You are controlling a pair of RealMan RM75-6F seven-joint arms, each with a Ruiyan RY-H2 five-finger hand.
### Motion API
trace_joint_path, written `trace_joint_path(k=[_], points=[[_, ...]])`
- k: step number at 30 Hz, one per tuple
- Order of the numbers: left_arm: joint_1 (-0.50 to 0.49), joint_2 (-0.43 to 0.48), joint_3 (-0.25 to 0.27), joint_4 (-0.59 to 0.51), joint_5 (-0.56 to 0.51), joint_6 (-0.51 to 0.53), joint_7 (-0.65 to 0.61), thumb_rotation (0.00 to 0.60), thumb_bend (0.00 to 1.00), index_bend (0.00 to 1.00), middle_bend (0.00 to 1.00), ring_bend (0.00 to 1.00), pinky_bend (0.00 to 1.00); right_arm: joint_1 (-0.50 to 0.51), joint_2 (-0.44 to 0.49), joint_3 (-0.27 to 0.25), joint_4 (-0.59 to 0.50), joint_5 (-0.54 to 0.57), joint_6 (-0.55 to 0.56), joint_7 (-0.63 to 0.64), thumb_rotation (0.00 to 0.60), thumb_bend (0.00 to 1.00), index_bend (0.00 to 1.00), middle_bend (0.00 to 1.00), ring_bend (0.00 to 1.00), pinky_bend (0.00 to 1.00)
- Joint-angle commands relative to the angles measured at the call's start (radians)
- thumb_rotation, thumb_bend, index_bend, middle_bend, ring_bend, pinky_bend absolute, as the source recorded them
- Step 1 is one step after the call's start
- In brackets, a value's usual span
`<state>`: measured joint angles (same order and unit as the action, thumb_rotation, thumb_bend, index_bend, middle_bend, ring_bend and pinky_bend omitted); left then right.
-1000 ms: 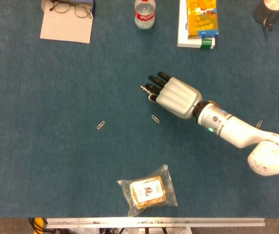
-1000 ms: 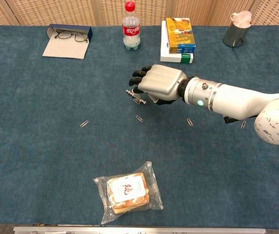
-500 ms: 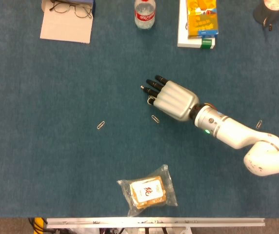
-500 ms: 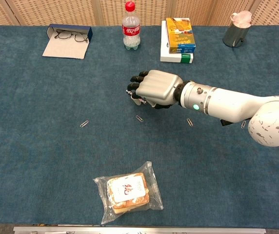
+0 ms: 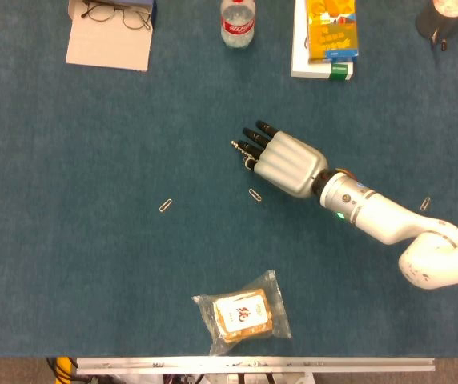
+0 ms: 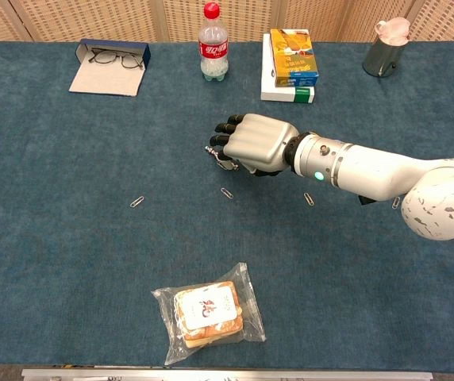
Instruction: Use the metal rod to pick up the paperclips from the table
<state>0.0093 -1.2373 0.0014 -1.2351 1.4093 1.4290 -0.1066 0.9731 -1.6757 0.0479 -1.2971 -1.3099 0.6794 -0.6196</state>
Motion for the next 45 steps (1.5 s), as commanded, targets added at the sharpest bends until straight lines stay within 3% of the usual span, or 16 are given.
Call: trace_joint_path(k=[1, 16, 29, 45], points=[[0.001, 0.001, -0.001, -0.001, 0.002, -0.001, -0.001, 0.600, 0.35, 0.26, 0.00, 0.00, 0.09, 0.000, -0.003, -0.003, 0.004, 0.015, 0.003, -0.019, 0.600, 1.00, 0.38, 0.12, 0.00, 0.10], [0.004, -0.001, -0.004, 0.007, 0.004, -0.007, -0.012, 0.600, 0.35, 0.26, 0.00, 0.00, 0.09, -0.014, 0.009, 0.003, 0.004, 0.084, 0.058, -0.100, 0.600, 1.00, 0.38, 0.12, 0.00, 0.10], [0.007, -0.001, -0.008, 0.005, 0.002, -0.009, -0.017, 0.600, 0.35, 0.26, 0.00, 0.00, 0.09, -0.009, 0.016, -0.019, -0.042, 0.074, 0.050, -0.094, 0.600, 1.00, 0.38, 0.12, 0.00, 0.10], [0.007, 0.001, -0.010, 0.007, 0.006, -0.013, -0.020, 0.600, 0.35, 0.26, 0.00, 0.00, 0.09, 0.002, -0.019, -0.012, 0.026, 0.120, 0.051, -0.121, 0.600, 1.00, 0.39, 0.12, 0.00, 0.10]])
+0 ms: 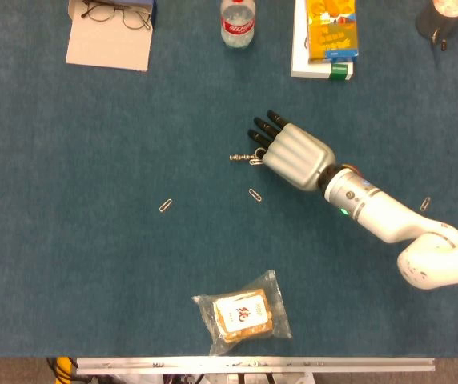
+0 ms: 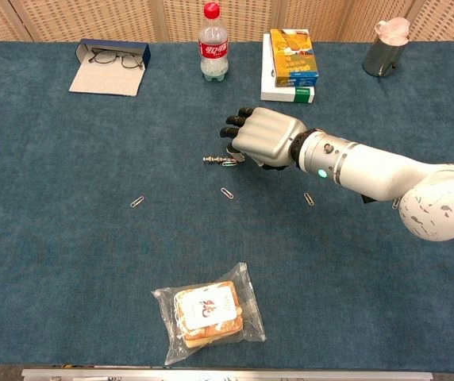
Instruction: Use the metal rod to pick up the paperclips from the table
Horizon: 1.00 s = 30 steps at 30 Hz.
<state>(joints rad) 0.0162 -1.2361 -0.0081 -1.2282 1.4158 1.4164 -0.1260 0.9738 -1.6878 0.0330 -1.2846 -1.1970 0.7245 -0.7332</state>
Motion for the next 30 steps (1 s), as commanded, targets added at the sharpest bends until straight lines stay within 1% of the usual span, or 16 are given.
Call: trace_joint_path(k=[1, 5, 13, 17, 20, 23, 26, 28, 30], points=[[0.000, 0.000, -0.001, 0.000, -0.001, 0.000, -0.001, 0.600, 0.35, 0.26, 0.00, 0.00, 0.09, 0.000, -0.010, 0.005, 0.019, 0.010, 0.010, -0.011, 0.600, 1.00, 0.39, 0.12, 0.00, 0.10], [0.001, 0.000, -0.001, 0.001, 0.001, 0.001, -0.004, 0.600, 0.35, 0.26, 0.00, 0.00, 0.09, -0.002, -0.011, 0.009, 0.020, 0.019, 0.020, -0.011, 0.600, 1.00, 0.39, 0.12, 0.00, 0.10], [0.003, 0.001, 0.000, 0.000, 0.005, 0.004, -0.005, 0.600, 0.35, 0.26, 0.00, 0.00, 0.09, -0.005, 0.006, 0.005, -0.020, -0.006, 0.035, 0.007, 0.600, 1.00, 0.39, 0.12, 0.00, 0.10], [0.006, 0.002, 0.000, -0.001, 0.004, 0.006, -0.005, 0.600, 0.35, 0.26, 0.00, 0.00, 0.09, -0.010, 0.018, 0.008, -0.047, -0.023, 0.049, 0.033, 0.600, 1.00, 0.39, 0.12, 0.00, 0.10], [0.007, 0.002, 0.000, -0.001, 0.002, 0.007, -0.005, 0.600, 0.35, 0.26, 0.00, 0.00, 0.09, -0.014, 0.026, 0.015, -0.063, -0.040, 0.060, 0.068, 0.600, 0.98, 0.39, 0.12, 0.00, 0.10], [0.009, 0.002, -0.001, -0.002, 0.002, 0.010, -0.006, 0.600, 0.35, 0.26, 0.00, 0.00, 0.09, -0.018, 0.033, 0.022, -0.071, -0.064, 0.071, 0.115, 0.600, 0.90, 0.39, 0.12, 0.00, 0.10], [0.010, 0.001, -0.002, -0.003, 0.001, 0.010, -0.005, 0.600, 0.35, 0.26, 0.00, 0.00, 0.09, -0.020, 0.035, 0.030, -0.070, -0.081, 0.077, 0.156, 0.600, 0.79, 0.39, 0.12, 0.00, 0.10], [0.011, 0.001, -0.002, -0.003, 0.001, 0.011, -0.005, 0.600, 0.35, 0.26, 0.00, 0.00, 0.09, -0.020, 0.038, 0.036, -0.073, -0.086, 0.073, 0.191, 0.600, 0.71, 0.39, 0.12, 0.00, 0.10], [0.011, 0.000, -0.002, -0.004, 0.001, 0.011, -0.004, 0.600, 0.35, 0.26, 0.00, 0.00, 0.09, -0.019, 0.042, 0.042, -0.077, -0.087, 0.064, 0.222, 0.600, 0.61, 0.39, 0.12, 0.00, 0.10]])
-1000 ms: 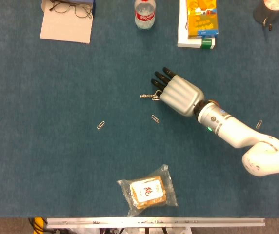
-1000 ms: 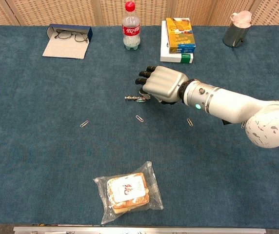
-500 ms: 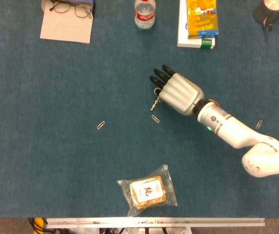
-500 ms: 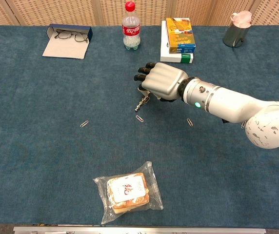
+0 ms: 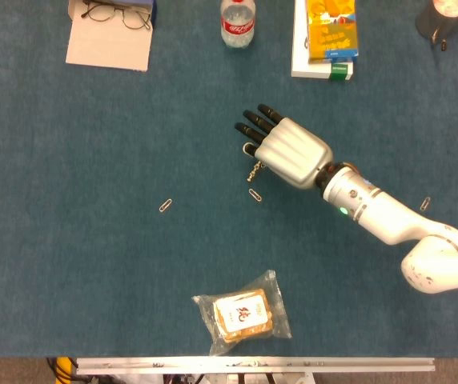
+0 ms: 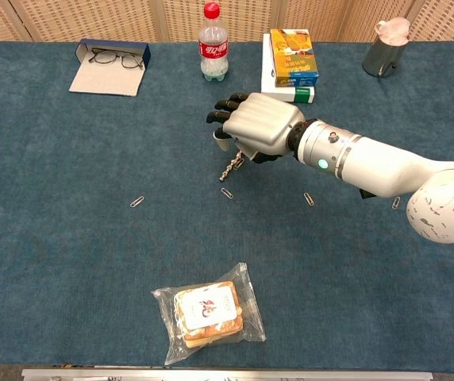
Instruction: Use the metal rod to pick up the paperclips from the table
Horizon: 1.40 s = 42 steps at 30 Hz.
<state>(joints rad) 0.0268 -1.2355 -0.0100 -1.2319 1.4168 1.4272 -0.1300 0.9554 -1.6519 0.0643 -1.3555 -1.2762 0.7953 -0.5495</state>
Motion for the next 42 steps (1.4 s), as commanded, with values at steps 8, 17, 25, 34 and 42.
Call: trace_joint_path(k=[8, 17, 25, 34, 42], points=[[0.002, -0.002, -0.001, -0.003, -0.003, -0.001, 0.004, 0.600, 0.35, 0.26, 0.00, 0.00, 0.09, 0.010, -0.005, 0.029, 0.004, -0.011, -0.027, 0.096, 0.600, 0.39, 0.39, 0.12, 0.00, 0.10], [0.002, -0.004, -0.001, 0.002, -0.003, -0.005, 0.006, 0.600, 0.35, 0.26, 0.00, 0.00, 0.09, 0.039, -0.029, 0.039, 0.037, 0.005, -0.075, 0.106, 0.600, 0.34, 0.45, 0.11, 0.00, 0.10], [0.003, -0.004, -0.001, 0.006, -0.006, -0.009, 0.004, 0.600, 0.35, 0.26, 0.00, 0.00, 0.09, 0.056, -0.061, 0.026, 0.078, 0.009, -0.102, 0.089, 0.600, 0.34, 0.49, 0.10, 0.00, 0.09], [0.007, -0.008, 0.001, 0.020, -0.011, -0.015, -0.008, 0.600, 0.35, 0.26, 0.00, 0.00, 0.09, 0.059, -0.107, 0.006, 0.141, -0.015, -0.094, 0.071, 0.600, 0.34, 0.49, 0.08, 0.00, 0.07], [0.009, -0.012, 0.001, 0.029, -0.015, -0.021, -0.014, 0.600, 0.35, 0.26, 0.00, 0.00, 0.09, 0.060, -0.124, 0.005, 0.166, -0.039, -0.089, 0.095, 0.600, 0.29, 0.43, 0.06, 0.00, 0.07]])
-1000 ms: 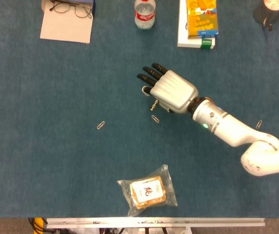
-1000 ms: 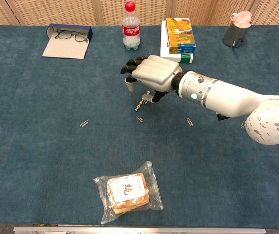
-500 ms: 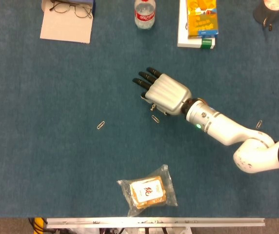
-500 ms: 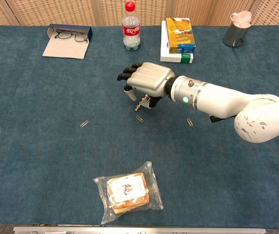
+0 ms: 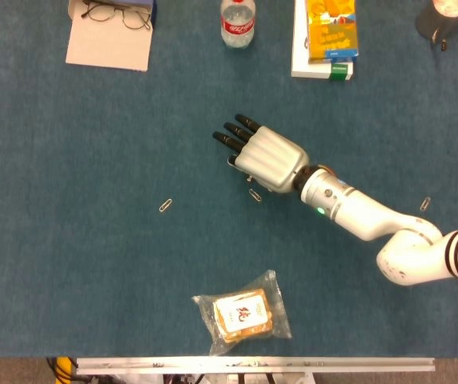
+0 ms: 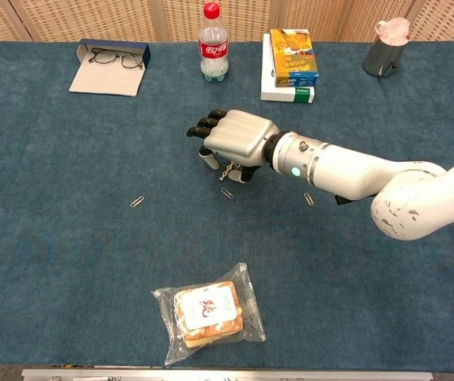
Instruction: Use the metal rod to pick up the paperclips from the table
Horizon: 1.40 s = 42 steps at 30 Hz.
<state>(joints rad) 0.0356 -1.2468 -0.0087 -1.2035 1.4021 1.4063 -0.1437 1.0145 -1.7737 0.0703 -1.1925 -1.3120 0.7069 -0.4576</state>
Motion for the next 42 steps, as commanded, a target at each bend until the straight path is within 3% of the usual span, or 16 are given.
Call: trace_joint_path(k=[1, 4, 24, 28, 42], points=[[0.000, -0.001, 0.000, 0.001, 0.000, 0.000, -0.001, 0.600, 0.35, 0.26, 0.00, 0.00, 0.09, 0.001, -0.003, -0.001, 0.005, -0.005, -0.003, 0.006, 0.600, 0.28, 0.41, 0.05, 0.00, 0.07], [0.001, -0.001, 0.000, 0.003, 0.000, -0.001, -0.003, 0.600, 0.35, 0.26, 0.00, 0.00, 0.09, 0.002, -0.008, -0.001, 0.012, -0.010, -0.004, 0.011, 0.600, 0.28, 0.36, 0.04, 0.00, 0.06], [0.005, -0.007, -0.001, 0.016, 0.000, -0.003, -0.017, 0.600, 0.35, 0.26, 0.00, 0.00, 0.09, -0.001, -0.028, -0.001, 0.041, -0.015, -0.010, 0.009, 0.600, 0.27, 0.37, 0.04, 0.00, 0.06], [0.006, -0.008, -0.001, 0.018, 0.000, -0.003, -0.020, 0.600, 0.35, 0.26, 0.00, 0.00, 0.09, -0.002, -0.032, 0.001, 0.046, -0.017, -0.008, 0.010, 0.600, 0.18, 0.37, 0.04, 0.00, 0.06], [0.007, -0.011, -0.001, 0.024, 0.000, -0.005, -0.025, 0.600, 0.35, 0.26, 0.00, 0.00, 0.10, 0.000, -0.035, 0.009, 0.048, -0.007, -0.018, 0.003, 0.600, 0.18, 0.49, 0.04, 0.00, 0.06]])
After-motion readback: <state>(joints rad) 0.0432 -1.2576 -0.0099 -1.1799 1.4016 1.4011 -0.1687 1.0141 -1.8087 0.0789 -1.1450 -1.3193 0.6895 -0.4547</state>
